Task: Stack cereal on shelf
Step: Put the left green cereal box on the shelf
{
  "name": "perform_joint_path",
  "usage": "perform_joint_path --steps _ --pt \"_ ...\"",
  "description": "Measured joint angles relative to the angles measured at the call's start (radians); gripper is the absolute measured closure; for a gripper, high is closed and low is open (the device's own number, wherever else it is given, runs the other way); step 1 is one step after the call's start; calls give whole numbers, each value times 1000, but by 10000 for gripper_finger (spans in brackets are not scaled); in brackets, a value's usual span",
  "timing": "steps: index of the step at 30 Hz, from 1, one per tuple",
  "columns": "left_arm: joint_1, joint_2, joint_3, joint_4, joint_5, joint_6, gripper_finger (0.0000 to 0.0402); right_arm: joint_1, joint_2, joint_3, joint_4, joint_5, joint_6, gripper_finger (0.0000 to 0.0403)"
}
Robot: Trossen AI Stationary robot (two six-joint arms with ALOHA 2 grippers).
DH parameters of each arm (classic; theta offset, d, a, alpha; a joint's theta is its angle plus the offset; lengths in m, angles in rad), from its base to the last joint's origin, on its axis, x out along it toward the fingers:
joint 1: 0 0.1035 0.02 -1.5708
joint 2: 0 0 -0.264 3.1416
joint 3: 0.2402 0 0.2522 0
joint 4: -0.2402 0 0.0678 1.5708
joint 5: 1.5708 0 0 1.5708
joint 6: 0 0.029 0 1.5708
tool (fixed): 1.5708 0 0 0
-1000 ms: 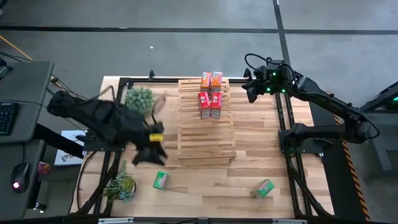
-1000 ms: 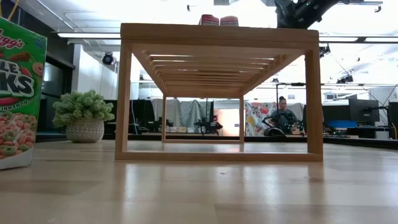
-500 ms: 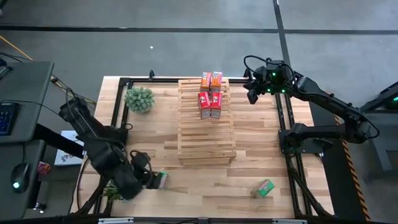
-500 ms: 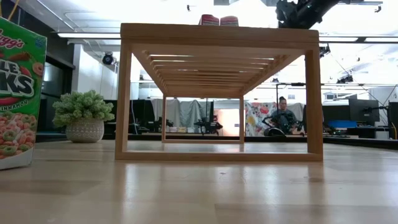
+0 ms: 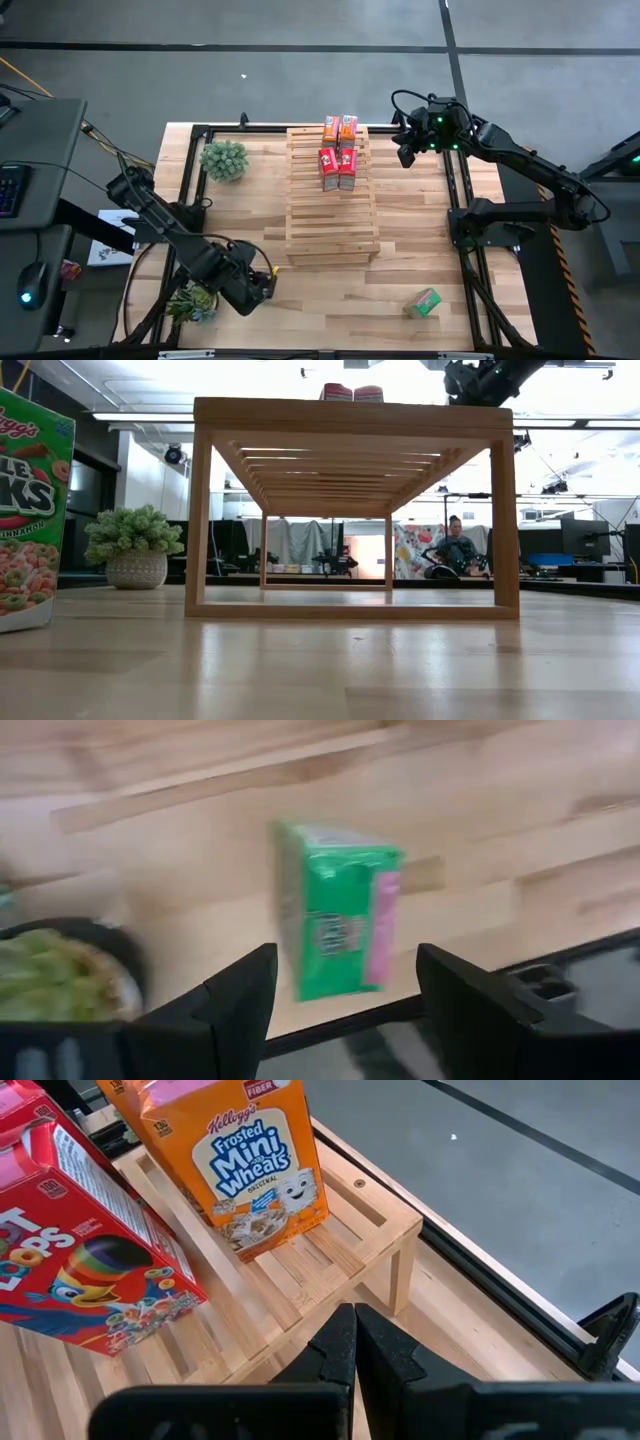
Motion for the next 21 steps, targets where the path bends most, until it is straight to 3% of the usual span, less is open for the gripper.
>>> perform_joint_path --steps 2,15,21 --pt "6 13 0 -21 36 6 172 0 0 0 -4 0 0 402" --pt "4 31 0 -3 5 14 172 0 0 0 -18 22 0 402" --pt "16 87 0 16 44 61 172 0 1 0 -19 47 0 402"
